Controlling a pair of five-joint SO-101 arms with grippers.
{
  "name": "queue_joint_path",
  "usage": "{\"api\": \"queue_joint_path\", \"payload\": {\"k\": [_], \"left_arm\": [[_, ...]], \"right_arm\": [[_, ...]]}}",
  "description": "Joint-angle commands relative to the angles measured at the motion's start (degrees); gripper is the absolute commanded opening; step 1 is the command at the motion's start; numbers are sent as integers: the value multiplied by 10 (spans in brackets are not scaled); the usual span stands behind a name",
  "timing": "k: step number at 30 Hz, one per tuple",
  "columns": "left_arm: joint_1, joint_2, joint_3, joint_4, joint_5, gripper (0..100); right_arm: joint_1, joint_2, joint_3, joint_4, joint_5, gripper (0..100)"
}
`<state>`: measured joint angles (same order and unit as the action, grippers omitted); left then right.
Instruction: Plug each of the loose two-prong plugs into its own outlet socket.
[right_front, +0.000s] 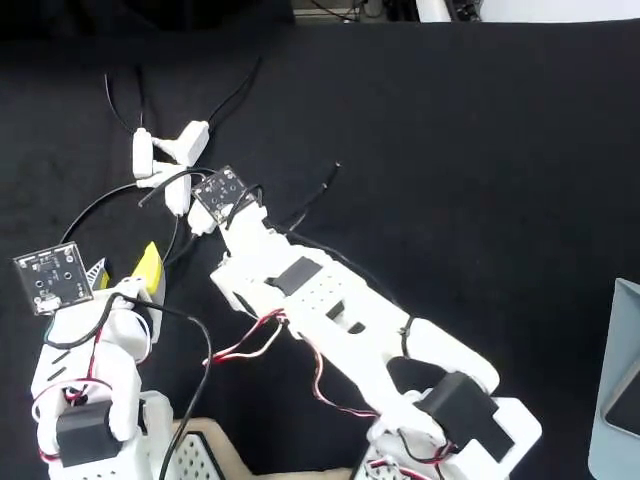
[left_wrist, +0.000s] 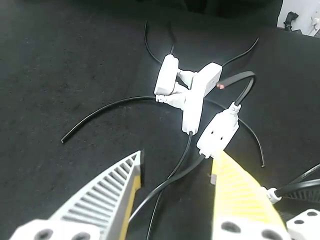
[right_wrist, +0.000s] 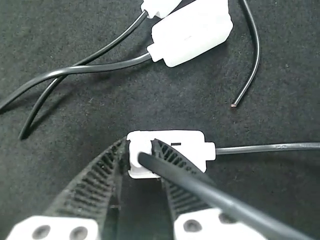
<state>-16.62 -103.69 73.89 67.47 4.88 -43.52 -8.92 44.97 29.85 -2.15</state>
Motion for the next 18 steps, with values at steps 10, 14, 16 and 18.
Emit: {"api": "queue_joint_path", "payload": {"k": [10,14,16,18], "left_arm": [[-5,-2,-3,-14,4,231],[-5,-2,-3,-14,4,231],[-5,-2,-3,-14,4,231],[-5,-2,-3,-14,4,231]], "right_arm": [[8,4,20,18,8,11],[8,4,21,16,9,11],[8,8,21,16,18,11],[8,26,18,15,33,11]]}}
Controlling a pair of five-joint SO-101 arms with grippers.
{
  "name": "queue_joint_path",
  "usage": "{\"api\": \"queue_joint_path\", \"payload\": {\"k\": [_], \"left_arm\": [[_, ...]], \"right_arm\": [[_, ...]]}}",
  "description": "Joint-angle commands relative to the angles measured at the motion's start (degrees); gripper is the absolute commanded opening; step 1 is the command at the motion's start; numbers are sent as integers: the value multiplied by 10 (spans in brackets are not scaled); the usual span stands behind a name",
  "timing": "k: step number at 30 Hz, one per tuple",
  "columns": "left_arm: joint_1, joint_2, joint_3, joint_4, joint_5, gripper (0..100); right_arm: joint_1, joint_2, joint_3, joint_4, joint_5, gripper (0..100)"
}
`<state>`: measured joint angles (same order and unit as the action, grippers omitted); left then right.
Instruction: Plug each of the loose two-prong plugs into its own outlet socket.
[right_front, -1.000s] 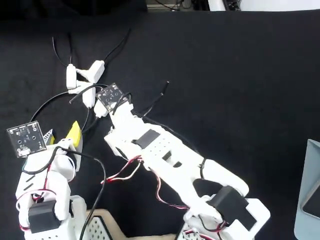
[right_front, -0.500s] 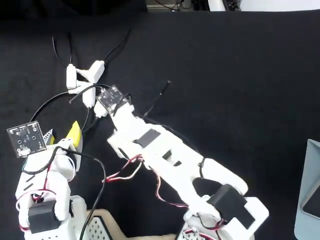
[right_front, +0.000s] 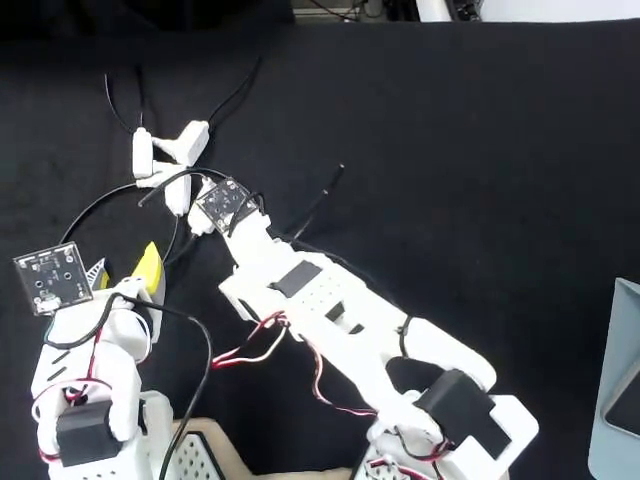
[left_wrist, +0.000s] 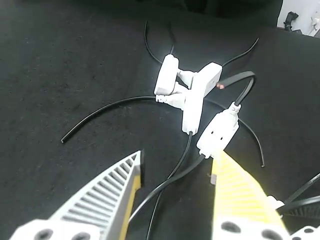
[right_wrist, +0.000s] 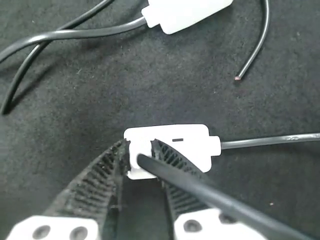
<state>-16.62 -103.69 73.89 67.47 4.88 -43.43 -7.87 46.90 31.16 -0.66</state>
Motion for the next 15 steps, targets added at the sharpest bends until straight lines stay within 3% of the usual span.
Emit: {"api": "queue_joint_path", "payload": {"k": [1,15], "left_arm": [[-5,-2,-3,-14,4,231],[-5,-2,-3,-14,4,231]], "right_arm": [[7,29,-3,2,24,11],[23,96,-61,3,73,11]]}}
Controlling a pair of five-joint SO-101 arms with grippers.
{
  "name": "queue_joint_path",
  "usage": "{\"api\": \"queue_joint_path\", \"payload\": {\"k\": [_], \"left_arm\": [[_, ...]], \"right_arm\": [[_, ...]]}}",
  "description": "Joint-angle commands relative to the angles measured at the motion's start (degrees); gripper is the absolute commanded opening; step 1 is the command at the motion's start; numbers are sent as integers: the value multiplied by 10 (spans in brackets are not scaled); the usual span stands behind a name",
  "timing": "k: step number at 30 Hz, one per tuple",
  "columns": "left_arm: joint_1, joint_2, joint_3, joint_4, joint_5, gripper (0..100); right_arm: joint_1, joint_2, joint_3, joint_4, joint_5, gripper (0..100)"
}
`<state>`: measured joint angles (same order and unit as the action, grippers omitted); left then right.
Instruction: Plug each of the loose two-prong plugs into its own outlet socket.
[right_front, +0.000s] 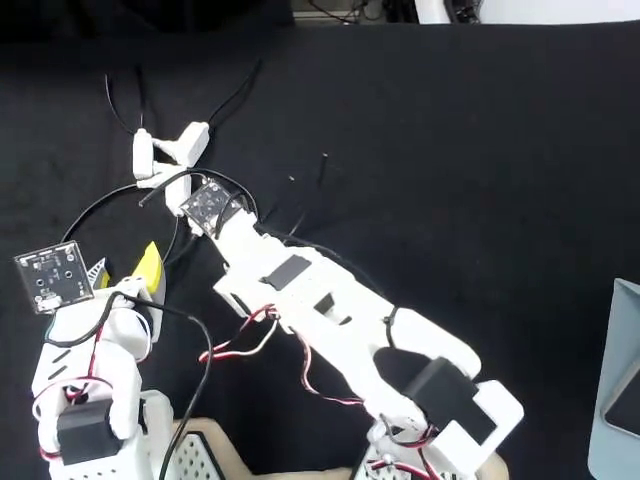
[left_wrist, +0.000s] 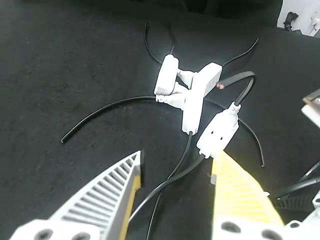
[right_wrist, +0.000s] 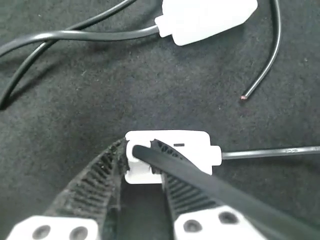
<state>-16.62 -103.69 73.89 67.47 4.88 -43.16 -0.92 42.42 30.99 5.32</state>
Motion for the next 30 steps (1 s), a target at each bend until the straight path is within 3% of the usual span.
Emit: {"api": "queue_joint_path", "payload": {"k": [1,12,23,30], "left_arm": [[-5,-2,-3,-14,4,231],[-5,-2,4,-15,4,231],[-5,-2,6,-15,4,231],[-5,-2,6,-15,3,231]], "right_arm": [[26,27,-29,4,16,11],[56,31,-174,-15,18,20],[53,29,-176,-69,18,237],[19,-38,-185,58,18,234]]}}
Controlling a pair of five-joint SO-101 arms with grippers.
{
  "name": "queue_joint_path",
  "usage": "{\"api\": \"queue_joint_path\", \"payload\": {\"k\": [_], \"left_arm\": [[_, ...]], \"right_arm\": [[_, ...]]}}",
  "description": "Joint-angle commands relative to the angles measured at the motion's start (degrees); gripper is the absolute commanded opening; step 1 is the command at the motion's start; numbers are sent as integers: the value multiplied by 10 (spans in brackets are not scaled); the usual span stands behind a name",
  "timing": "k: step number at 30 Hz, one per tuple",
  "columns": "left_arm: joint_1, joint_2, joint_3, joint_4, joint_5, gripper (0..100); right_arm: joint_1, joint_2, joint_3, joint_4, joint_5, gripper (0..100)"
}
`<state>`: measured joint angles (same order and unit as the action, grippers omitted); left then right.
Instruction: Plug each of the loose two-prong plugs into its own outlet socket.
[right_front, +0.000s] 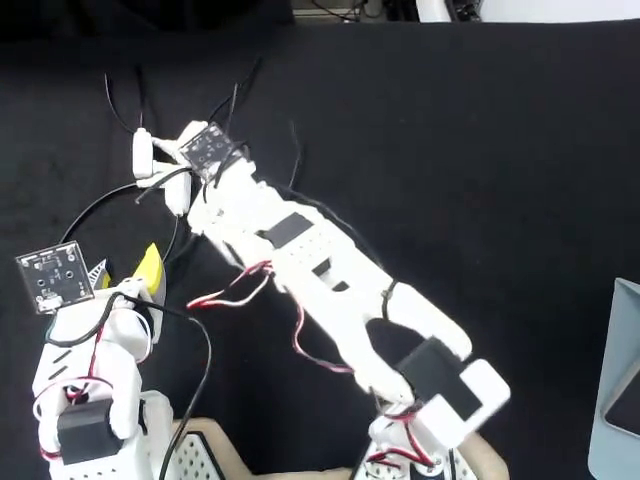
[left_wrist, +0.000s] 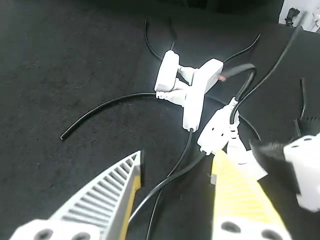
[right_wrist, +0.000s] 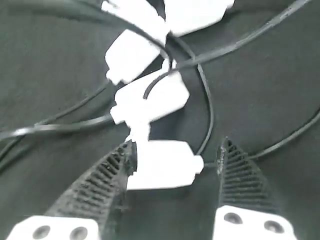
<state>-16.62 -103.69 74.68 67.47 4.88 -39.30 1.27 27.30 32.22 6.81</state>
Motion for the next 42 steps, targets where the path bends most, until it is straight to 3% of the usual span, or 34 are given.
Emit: {"api": "queue_joint_path", "payload": {"k": [1,7,10,15,21,27,42], "left_arm": [[-5,-2,-2,-15,3,231],[-5,-2,-3,-19,3,230],[-6,-2,-7,-26,3,207],[0,-5,-34,-11,-23,25],[0,-7,-43,18,-33,29],[1,-8,-42,26,-37,29],[38,-8,-16,26,-49,29]], "right_arm": [[-24,-81,-32,67,4,221],[-24,-204,-29,178,0,13],[-13,-265,11,203,-1,20],[13,-387,131,201,-2,12],[93,-544,247,204,-54,12],[121,-669,367,202,-57,12],[225,-835,542,178,-58,12]]}}
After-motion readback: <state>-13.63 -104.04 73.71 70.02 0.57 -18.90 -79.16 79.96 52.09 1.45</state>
